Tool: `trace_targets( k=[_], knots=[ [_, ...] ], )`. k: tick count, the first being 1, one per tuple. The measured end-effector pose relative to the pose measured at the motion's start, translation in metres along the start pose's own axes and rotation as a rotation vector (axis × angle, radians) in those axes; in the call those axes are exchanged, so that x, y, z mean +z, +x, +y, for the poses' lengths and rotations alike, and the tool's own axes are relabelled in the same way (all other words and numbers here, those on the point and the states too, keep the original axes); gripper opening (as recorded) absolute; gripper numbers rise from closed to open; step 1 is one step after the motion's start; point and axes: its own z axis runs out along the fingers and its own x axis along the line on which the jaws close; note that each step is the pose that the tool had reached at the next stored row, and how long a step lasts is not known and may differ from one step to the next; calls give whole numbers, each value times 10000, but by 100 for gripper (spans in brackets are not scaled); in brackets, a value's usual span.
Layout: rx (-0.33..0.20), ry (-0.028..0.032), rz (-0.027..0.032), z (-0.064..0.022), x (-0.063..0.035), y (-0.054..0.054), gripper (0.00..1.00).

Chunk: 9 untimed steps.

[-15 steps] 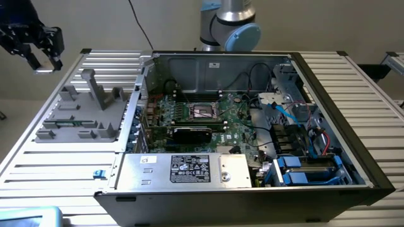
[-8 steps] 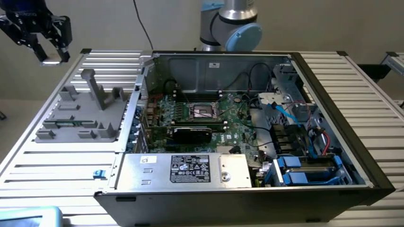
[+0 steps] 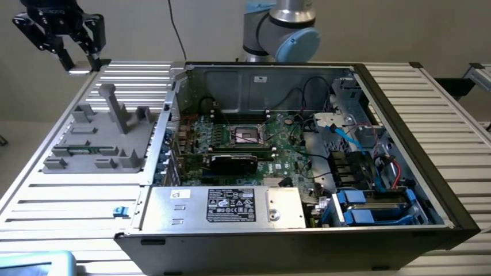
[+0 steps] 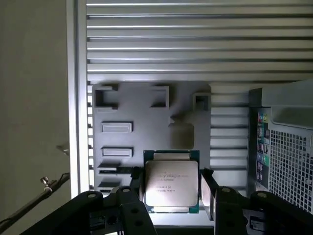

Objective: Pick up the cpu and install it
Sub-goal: 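Pick up the cpu and move it towards the insertion slot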

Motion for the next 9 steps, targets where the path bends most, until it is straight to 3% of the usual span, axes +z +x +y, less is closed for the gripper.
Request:
trace_targets(
  k=[9],
  knots=[
    [-2, 0, 1, 6, -44, -404, 55]
  ],
)
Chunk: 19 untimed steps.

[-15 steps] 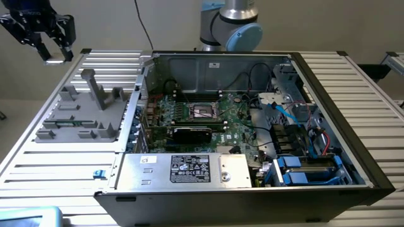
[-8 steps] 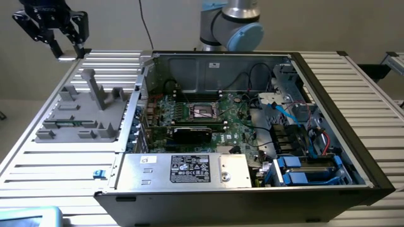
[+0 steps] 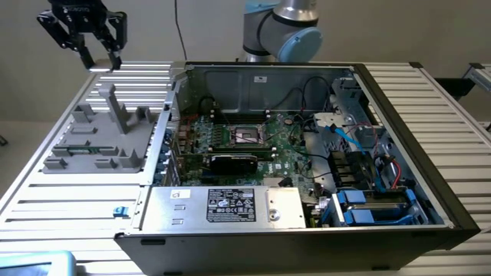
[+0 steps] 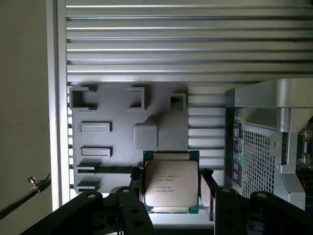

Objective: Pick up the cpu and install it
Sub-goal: 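Pick up the cpu and move it towards the insertion slot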

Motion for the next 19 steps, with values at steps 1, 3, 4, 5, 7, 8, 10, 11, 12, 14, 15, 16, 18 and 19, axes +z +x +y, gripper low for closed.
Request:
trace_targets(
  k=[1, 3, 4, 5, 7, 8, 10, 11, 12, 14, 15, 16, 18, 19],
  knots=[
    [0, 0, 0, 1, -3, -45, 55],
    [1, 0, 0, 2, -10, -137, 55],
    [1, 1, 1, 3, -14, -184, 55],
    [2, 1, 2, 4, -17, -227, 55],
    [0, 0, 2, 5, -23, -317, 55],
    [1, 0, 4, 5, -26, -366, 55],
    [2, 0, 6, 7, -32, -455, 55],
    [2, 0, 7, 7, -35, -500, 55],
    [0, 0, 8, 8, -38, -545, 55],
    [1, 0, 8, 9, -43, -639, 55],
    [2, 0, 9, 10, -44, -683, 55],
    [2, 0, 10, 11, -47, -728, 55],
    [0, 0, 12, 12, -49, -818, 55],
    [0, 1, 12, 12, -50, -863, 55]
  ],
)
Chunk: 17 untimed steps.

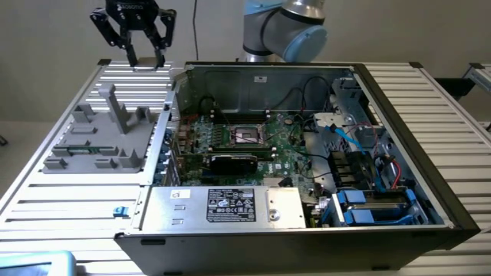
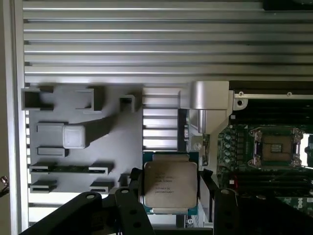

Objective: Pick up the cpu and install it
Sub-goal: 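Pick up the cpu and move it towards the insertion slot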

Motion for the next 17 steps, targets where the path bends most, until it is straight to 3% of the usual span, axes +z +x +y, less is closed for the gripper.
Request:
trace_targets(
  k=[8, 17],
  knots=[
    [0, 0, 9, 5, -4, -365, 55],
    [2, 0, 83, 10, -7, -775, 55]
  ],
)
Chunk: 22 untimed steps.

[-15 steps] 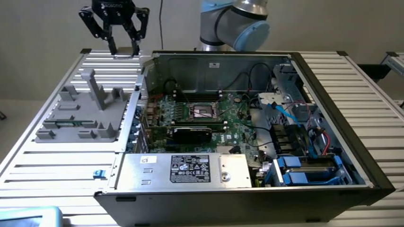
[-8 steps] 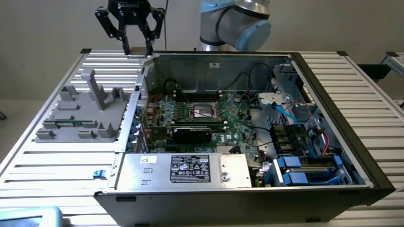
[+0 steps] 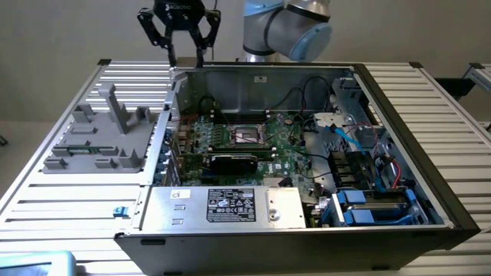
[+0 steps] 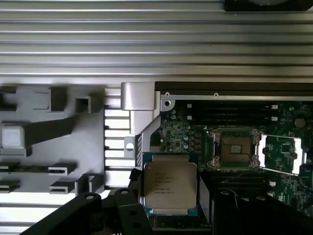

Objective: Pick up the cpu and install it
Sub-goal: 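Pick up the cpu and move it towards the insertion slot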

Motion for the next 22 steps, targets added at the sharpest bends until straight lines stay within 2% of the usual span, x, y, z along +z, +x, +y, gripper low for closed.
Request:
trace_targets(
  k=[6, 11, 16, 20, 22],
  knots=[
    [1, 0, 40, 4, -5, -274, 55],
    [2, 0, 50, 7, -8, -498, 55],
    [2, -1, 43, 10, -8, -648, 55],
    [0, -87, -15, 11, -6, -734, 55],
    [0, -107, -29, 18, 4, -769, 55]
  ],
)
